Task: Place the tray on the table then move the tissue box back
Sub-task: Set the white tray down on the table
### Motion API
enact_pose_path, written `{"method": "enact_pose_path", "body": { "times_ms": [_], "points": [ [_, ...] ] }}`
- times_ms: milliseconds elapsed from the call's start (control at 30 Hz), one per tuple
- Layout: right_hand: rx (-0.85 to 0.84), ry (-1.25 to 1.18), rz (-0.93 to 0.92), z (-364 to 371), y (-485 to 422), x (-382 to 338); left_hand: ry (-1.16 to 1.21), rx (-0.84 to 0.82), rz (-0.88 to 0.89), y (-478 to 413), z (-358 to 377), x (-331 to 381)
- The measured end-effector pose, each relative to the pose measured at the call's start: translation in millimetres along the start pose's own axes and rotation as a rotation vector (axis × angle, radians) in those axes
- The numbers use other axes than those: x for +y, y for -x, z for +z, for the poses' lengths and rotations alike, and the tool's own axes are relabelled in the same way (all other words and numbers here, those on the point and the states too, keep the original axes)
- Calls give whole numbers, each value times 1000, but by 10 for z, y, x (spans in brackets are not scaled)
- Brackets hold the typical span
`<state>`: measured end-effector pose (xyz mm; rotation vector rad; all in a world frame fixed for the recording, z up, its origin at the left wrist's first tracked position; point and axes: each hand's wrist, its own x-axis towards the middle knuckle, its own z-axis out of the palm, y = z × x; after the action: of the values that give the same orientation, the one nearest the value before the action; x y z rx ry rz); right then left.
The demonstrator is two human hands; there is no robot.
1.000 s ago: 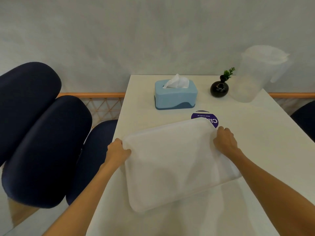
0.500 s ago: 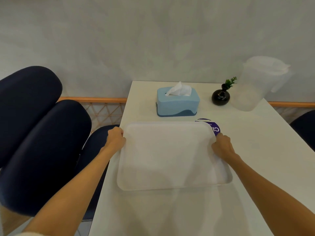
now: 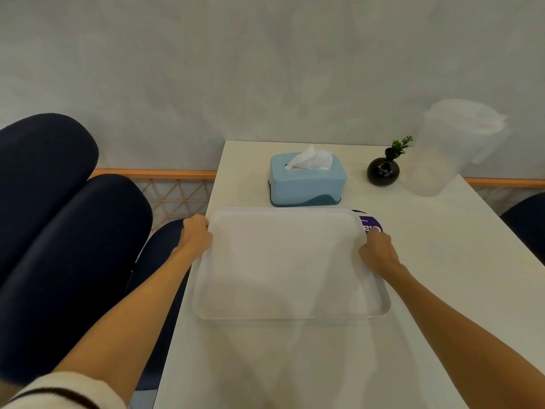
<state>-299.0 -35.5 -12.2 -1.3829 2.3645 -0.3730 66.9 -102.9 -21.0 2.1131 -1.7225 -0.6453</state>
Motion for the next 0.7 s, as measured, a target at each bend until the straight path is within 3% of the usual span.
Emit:
{"method": "enact_pose_path", "body": {
  "times_ms": [433, 700],
  "points": [
    [11, 117, -30, -119, -229, -35, 42, 31, -27, -170, -48, 107],
    [67, -105, -162, -391, -670, -461, 322, 21, 63, -399, -142, 786]
  ]
}}
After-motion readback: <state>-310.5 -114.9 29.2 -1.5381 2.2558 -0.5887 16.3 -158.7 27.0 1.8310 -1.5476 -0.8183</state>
